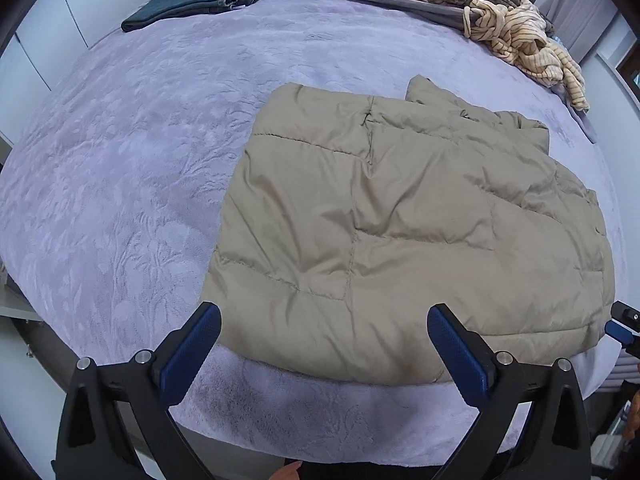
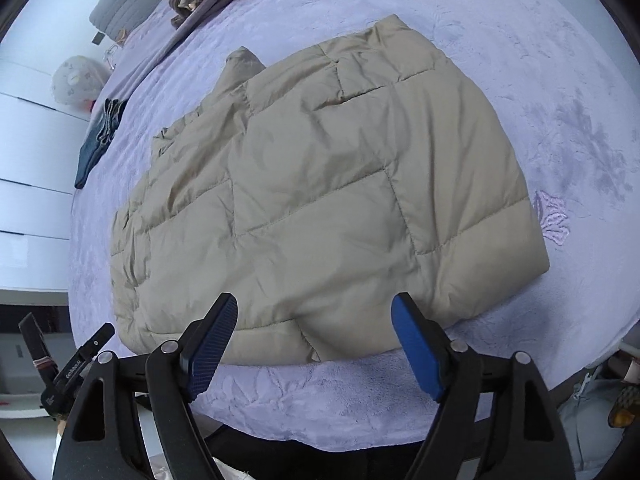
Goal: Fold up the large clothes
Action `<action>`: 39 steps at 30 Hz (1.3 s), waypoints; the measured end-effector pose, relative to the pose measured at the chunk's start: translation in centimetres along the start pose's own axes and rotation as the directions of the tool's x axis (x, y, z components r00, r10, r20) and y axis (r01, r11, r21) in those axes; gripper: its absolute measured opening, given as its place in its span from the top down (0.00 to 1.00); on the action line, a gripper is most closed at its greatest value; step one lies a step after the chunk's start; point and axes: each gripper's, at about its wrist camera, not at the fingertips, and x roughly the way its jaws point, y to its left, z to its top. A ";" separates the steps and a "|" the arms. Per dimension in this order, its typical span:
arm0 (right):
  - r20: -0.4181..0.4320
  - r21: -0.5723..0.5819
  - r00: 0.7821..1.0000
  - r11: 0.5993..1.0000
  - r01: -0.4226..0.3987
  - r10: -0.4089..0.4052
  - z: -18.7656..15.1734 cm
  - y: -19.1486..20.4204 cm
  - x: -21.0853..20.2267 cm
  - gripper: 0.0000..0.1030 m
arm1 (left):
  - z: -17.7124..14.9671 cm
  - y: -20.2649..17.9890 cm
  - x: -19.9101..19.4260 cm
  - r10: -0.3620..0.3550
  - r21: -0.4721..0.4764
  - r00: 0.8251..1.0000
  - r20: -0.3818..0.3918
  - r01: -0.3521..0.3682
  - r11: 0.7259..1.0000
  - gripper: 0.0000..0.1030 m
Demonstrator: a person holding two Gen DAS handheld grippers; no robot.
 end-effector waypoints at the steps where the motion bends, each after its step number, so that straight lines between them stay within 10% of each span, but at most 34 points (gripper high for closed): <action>1: 0.000 -0.013 1.000 1.000 0.004 -0.004 -0.2 0.1 0.0 0.03 | -0.2 -0.2 -0.1 0.004 0.003 1.000 0.000 -0.004 1.000 0.00; 15: -0.077 -0.079 0.996 0.996 0.038 -0.044 -3.6 -1.4 -0.4 0.00 | -3.5 -1.8 -0.6 0.032 0.008 0.999 -0.035 -0.031 0.999 0.00; 39: -0.102 -0.029 0.992 0.996 -0.082 0.079 -0.6 12.6 6.3 0.00 | 6.3 7.8 4.7 -0.134 0.056 0.983 -0.126 0.142 0.988 0.00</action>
